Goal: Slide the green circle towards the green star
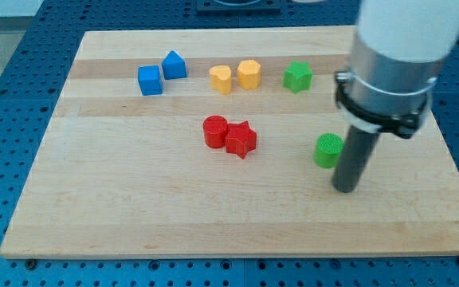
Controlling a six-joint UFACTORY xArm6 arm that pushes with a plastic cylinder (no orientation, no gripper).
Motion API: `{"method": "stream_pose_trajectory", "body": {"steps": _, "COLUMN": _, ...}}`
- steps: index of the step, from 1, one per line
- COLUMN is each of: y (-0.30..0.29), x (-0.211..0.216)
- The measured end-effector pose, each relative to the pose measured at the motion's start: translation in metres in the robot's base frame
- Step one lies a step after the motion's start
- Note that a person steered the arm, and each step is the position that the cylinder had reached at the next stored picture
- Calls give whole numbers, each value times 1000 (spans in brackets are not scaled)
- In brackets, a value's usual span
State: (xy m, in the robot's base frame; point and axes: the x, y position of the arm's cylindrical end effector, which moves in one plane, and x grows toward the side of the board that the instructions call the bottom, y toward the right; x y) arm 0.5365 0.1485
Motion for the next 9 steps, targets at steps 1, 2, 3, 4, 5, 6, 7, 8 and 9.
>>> {"method": "stream_pose_trajectory", "body": {"steps": 1, "y": 2, "x": 0}}
{"method": "stream_pose_trajectory", "body": {"steps": 2, "y": -13, "x": 0}}
{"method": "stream_pose_trajectory", "body": {"steps": 3, "y": -19, "x": 0}}
{"method": "stream_pose_trajectory", "body": {"steps": 4, "y": -19, "x": -1}}
{"method": "stream_pose_trajectory", "body": {"steps": 5, "y": -19, "x": -42}}
{"method": "stream_pose_trajectory", "body": {"steps": 6, "y": -19, "x": -66}}
{"method": "stream_pose_trajectory", "body": {"steps": 7, "y": -25, "x": -82}}
{"method": "stream_pose_trajectory", "body": {"steps": 8, "y": -49, "x": -88}}
{"method": "stream_pose_trajectory", "body": {"steps": 9, "y": -78, "x": -85}}
